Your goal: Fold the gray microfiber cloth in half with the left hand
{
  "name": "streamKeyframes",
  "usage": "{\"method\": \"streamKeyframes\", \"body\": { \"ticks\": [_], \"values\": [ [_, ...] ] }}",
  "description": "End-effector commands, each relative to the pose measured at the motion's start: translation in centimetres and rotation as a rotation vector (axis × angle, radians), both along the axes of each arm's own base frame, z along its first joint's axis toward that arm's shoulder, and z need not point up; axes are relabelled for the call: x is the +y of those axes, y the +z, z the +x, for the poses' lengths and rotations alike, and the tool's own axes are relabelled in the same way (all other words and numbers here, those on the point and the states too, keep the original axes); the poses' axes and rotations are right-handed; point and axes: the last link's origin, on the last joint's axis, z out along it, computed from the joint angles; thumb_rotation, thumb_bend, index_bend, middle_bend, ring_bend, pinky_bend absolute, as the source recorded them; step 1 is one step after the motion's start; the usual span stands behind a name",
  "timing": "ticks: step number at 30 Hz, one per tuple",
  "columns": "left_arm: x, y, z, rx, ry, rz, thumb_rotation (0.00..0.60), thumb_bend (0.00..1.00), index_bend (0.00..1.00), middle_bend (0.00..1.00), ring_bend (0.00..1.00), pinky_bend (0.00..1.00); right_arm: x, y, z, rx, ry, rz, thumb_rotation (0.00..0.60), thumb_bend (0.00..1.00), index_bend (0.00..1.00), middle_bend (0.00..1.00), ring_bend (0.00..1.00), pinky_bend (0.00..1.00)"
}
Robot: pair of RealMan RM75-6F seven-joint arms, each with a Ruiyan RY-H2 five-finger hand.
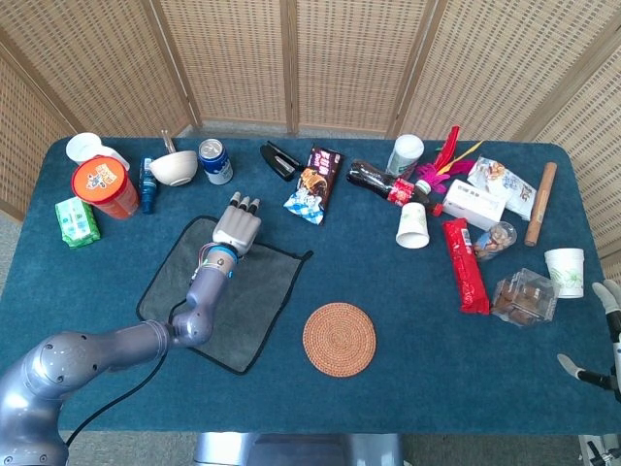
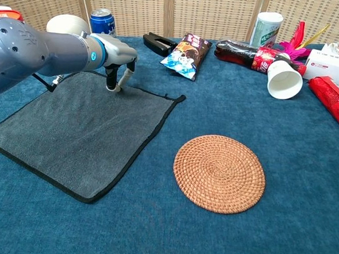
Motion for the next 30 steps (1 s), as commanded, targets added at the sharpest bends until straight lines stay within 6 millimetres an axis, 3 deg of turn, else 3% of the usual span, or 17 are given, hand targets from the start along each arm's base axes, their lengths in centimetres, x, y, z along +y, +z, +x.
{"method": "streamKeyframes", "body": {
  "ticks": [1, 30],
  "values": [
    [0.0, 0.2, 0.0, -0.004, -0.001, 0.001, 0.600, 0.44, 0.58, 0.00, 0.00, 0.00, 0.0, 0.0, 0.0, 0.000, 0.001, 0.001, 0.600, 0.00, 0.00, 0.00, 0.00, 0.00],
    [-3.4, 3.5, -0.5, -0.038, -0.036, -0.037, 0.600, 0.44, 0.58, 0.00, 0.00, 0.00, 0.1, -0.3, 0.3, 0.001, 0.014, 0.015, 0.600, 0.00, 0.00, 0.00, 0.00, 0.00]
  ]
}}
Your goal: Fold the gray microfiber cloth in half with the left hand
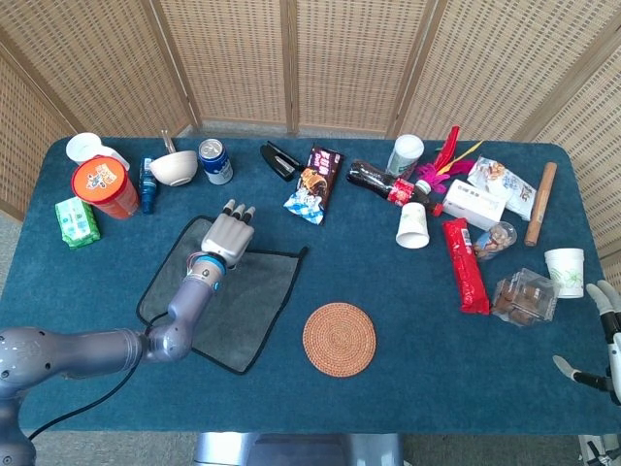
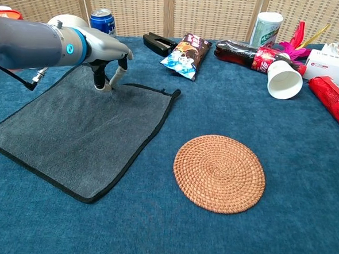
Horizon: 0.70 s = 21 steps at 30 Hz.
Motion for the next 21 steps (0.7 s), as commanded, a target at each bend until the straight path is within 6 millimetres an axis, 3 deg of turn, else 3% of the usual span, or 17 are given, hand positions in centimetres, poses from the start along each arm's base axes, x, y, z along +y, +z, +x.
{"method": "streamKeyframes", "body": {
  "ticks": [1, 21],
  "values": [
    [-0.4, 0.6, -0.1, -0.006, -0.011, 0.000, 0.600, 0.44, 0.58, 0.00, 0.00, 0.00, 0.0, 0.0, 0.0, 0.001, 0.000, 0.002, 0.600, 0.00, 0.00, 0.00, 0.00, 0.00],
    [-5.0, 1.6, -1.2, -0.041, -0.056, -0.077, 0.600, 0.44, 0.57, 0.00, 0.00, 0.00, 0.0, -0.2, 0.1, 0.005, 0.004, 0.008, 0.600, 0.00, 0.00, 0.00, 0.00, 0.00]
  ]
}}
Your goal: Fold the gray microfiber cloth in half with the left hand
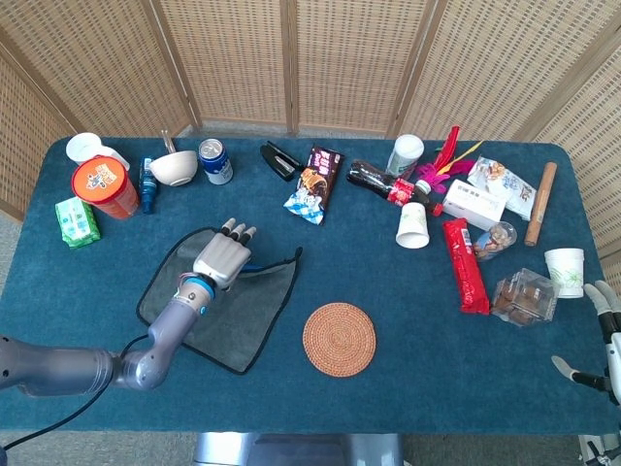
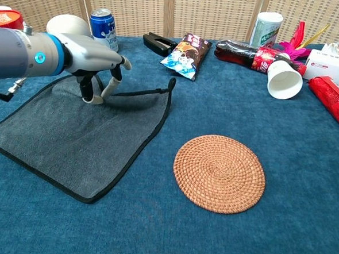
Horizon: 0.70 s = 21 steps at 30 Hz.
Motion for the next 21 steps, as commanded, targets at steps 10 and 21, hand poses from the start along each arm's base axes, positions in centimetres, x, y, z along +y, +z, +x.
{"method": "streamKeyframes", "body": {
  "ticks": [10, 21],
  "values": [
    [-2.0, 1.2, -0.9, -0.013, -0.026, -0.014, 0.600, 0.44, 0.57, 0.00, 0.00, 0.00, 0.0, -0.1, 0.1, 0.002, 0.003, 0.001, 0.600, 0.00, 0.00, 0.00, 0.00, 0.00],
    [-4.0, 1.7, -2.2, -0.008, -0.039, -0.055, 0.600, 0.44, 0.57, 0.00, 0.00, 0.00, 0.0, -0.2, 0.2, 0.004, 0.007, 0.006, 0.600, 0.00, 0.00, 0.00, 0.00, 0.00]
  ]
}}
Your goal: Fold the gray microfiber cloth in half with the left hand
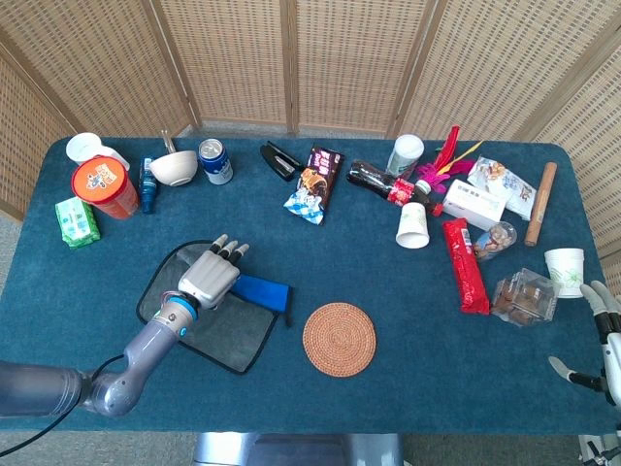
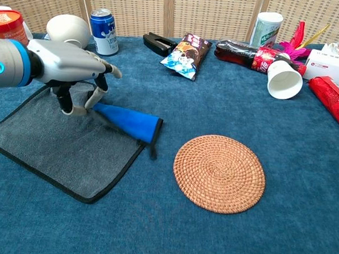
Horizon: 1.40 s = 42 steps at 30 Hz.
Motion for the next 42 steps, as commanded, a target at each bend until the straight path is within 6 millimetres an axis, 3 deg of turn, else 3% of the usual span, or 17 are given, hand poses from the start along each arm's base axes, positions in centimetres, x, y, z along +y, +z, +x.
{"method": "streamKeyframes", "body": {
  "ticks": [1, 11, 42],
  "values": [
    [-0.4, 0.0, -0.3, 0.004, -0.003, -0.009, 0.600, 0.44, 0.57, 0.00, 0.00, 0.00, 0.0, 0.0, 0.0, 0.000, -0.001, -0.001, 0.600, 0.00, 0.00, 0.00, 0.00, 0.00],
    [-2.2, 0.3, -1.1, 0.017, -0.014, -0.045, 0.600, 0.44, 0.56, 0.00, 0.00, 0.00, 0.0, 0.0, 0.0, -0.001, -0.002, 0.002, 0.600, 0.00, 0.00, 0.00, 0.00, 0.00],
    [-5.3, 2.2, -3.4, 0.010, -0.020, -0.104, 0.600, 0.43, 0.55, 0.00, 0.00, 0.00, -0.1, -0.1, -0.1, 0.004, -0.004, 0.005, 0.600, 0.00, 0.00, 0.00, 0.00, 0.00]
  ]
}}
